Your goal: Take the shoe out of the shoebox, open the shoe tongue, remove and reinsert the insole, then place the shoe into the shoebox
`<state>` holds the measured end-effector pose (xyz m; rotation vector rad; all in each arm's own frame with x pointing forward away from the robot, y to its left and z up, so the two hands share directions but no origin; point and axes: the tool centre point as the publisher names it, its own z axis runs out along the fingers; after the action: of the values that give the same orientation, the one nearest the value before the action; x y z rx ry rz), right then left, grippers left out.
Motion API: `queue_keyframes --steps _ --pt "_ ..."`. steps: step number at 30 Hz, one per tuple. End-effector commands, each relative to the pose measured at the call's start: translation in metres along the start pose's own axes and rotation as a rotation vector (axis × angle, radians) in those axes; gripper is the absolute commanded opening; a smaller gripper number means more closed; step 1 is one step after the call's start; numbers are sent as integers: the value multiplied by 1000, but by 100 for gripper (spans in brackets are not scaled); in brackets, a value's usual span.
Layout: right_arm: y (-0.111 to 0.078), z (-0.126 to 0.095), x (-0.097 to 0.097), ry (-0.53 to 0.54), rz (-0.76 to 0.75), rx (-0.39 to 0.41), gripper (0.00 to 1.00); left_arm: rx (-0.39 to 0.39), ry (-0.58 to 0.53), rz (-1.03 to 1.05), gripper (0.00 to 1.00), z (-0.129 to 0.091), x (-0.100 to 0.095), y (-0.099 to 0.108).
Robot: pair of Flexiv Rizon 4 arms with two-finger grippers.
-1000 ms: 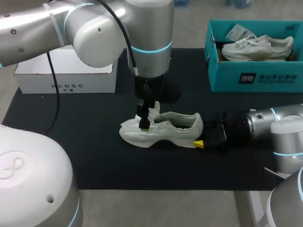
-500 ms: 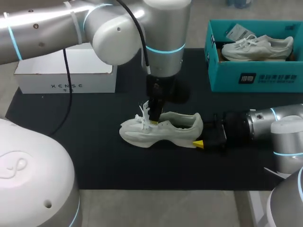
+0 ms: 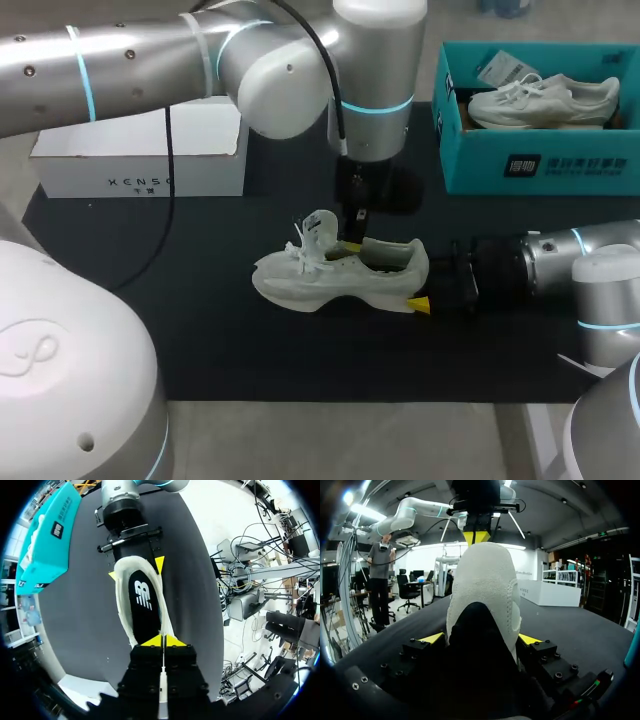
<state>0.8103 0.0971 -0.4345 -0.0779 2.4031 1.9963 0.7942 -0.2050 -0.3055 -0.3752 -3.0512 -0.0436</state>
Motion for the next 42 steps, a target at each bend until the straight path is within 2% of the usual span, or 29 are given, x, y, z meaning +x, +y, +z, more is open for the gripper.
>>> queue_keyframes --steps 1,11,25,32,42 --pt "-4 4 0 1 1 1 0 -14 30 2 0 3 -15 -11" --pt "-4 4 0 1 1 1 0 -29 54 -11 0 27 -19 -7" --pt "-4 4 0 1 1 1 0 -4 47 12 0 51 6 9" --pt "-4 4 0 1 1 1 0 8 -24 19 0 57 11 4" --pt "-4 4 0 1 1 1 0 6 -47 17 0 59 1 -5"
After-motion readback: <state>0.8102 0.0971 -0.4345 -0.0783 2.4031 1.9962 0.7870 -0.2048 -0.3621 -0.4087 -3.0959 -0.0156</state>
